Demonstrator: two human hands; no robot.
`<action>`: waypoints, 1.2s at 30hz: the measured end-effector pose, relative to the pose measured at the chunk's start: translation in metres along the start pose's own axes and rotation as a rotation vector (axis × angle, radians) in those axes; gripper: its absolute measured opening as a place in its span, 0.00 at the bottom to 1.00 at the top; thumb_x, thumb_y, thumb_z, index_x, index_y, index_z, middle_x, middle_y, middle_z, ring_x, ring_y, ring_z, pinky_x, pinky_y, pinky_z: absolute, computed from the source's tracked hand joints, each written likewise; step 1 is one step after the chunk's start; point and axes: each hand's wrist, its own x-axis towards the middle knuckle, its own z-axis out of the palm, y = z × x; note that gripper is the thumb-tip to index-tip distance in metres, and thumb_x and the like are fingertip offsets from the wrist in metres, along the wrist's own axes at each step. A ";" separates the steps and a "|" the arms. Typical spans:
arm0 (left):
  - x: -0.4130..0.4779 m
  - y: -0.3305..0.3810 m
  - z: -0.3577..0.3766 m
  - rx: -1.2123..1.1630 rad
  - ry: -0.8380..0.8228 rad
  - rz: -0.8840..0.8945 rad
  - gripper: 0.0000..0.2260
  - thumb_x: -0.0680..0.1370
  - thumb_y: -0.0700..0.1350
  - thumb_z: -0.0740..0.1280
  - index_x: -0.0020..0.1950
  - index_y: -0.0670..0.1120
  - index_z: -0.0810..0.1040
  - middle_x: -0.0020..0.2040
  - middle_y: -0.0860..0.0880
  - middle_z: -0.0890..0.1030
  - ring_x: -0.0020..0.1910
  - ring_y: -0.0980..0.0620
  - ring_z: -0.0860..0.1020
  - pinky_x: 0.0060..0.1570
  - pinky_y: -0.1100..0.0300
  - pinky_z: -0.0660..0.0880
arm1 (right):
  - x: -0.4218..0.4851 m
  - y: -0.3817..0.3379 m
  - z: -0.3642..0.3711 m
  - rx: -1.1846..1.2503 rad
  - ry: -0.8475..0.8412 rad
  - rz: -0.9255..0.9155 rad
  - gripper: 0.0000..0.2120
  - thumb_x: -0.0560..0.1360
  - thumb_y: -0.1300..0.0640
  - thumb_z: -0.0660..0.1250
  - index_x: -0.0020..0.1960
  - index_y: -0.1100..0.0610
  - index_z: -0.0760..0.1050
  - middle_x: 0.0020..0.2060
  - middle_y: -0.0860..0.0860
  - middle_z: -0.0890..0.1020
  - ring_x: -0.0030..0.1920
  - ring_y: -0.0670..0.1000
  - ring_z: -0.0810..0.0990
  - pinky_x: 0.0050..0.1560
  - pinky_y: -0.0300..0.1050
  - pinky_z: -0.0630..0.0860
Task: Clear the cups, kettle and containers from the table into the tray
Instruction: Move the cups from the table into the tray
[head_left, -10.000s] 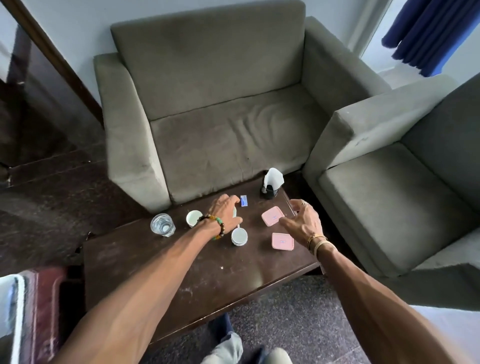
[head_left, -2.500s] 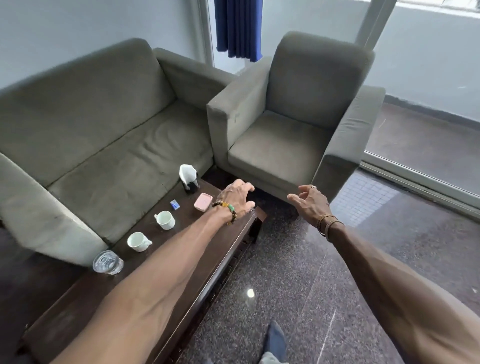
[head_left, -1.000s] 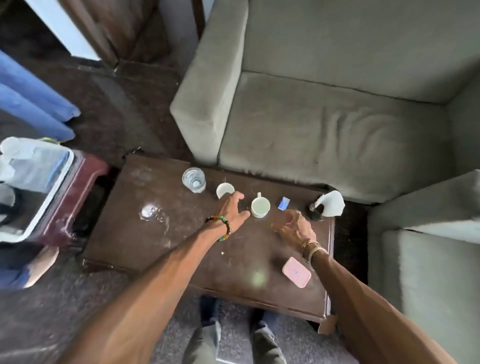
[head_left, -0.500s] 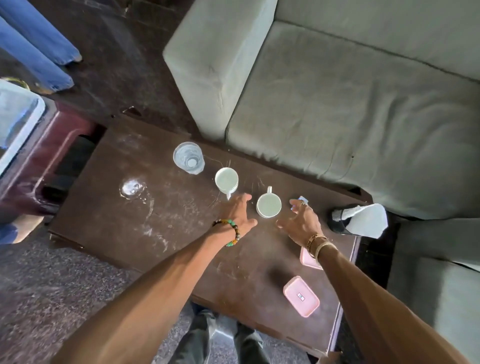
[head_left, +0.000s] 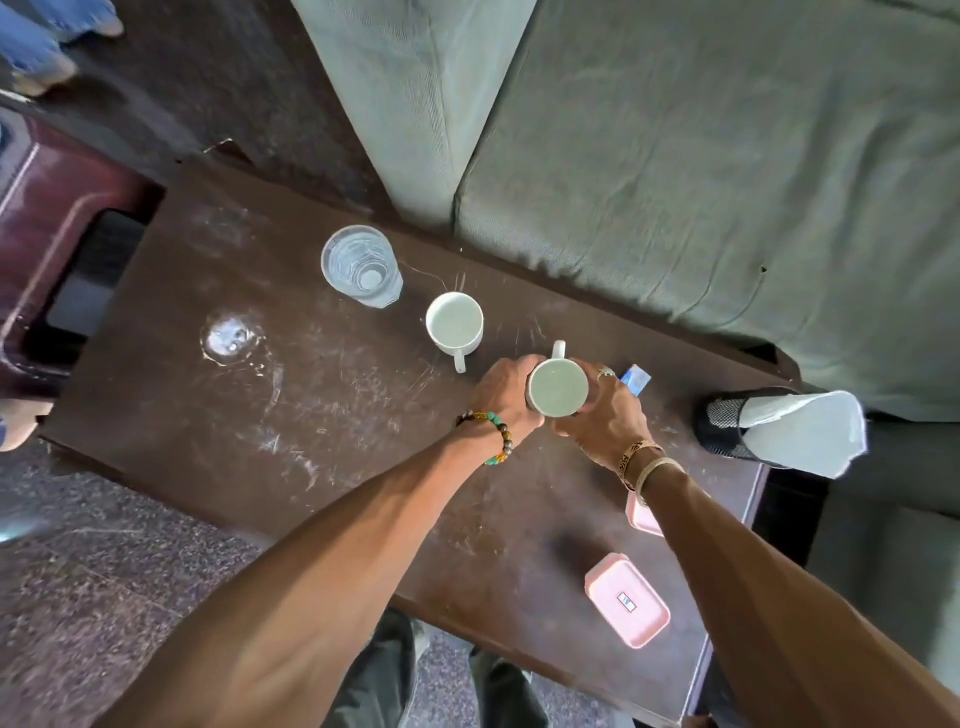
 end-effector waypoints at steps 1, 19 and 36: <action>-0.002 0.001 -0.003 0.002 -0.001 0.002 0.28 0.67 0.40 0.77 0.65 0.49 0.75 0.56 0.45 0.80 0.54 0.46 0.79 0.53 0.53 0.78 | -0.002 -0.003 0.000 -0.018 0.001 -0.006 0.24 0.63 0.61 0.74 0.57 0.48 0.77 0.41 0.42 0.74 0.42 0.50 0.76 0.36 0.38 0.69; -0.154 0.074 -0.221 -0.167 0.227 -0.009 0.25 0.64 0.39 0.77 0.60 0.47 0.78 0.56 0.46 0.82 0.55 0.45 0.80 0.55 0.52 0.78 | -0.123 -0.221 -0.106 -0.043 -0.097 -0.274 0.33 0.57 0.57 0.78 0.62 0.50 0.76 0.50 0.48 0.84 0.49 0.53 0.82 0.52 0.48 0.78; -0.372 -0.103 -0.434 -0.093 0.532 -0.174 0.28 0.63 0.44 0.77 0.63 0.51 0.77 0.59 0.51 0.81 0.58 0.48 0.79 0.57 0.58 0.76 | -0.277 -0.493 0.049 -0.212 -0.184 -0.607 0.32 0.55 0.52 0.78 0.59 0.45 0.78 0.47 0.42 0.83 0.49 0.45 0.81 0.50 0.37 0.76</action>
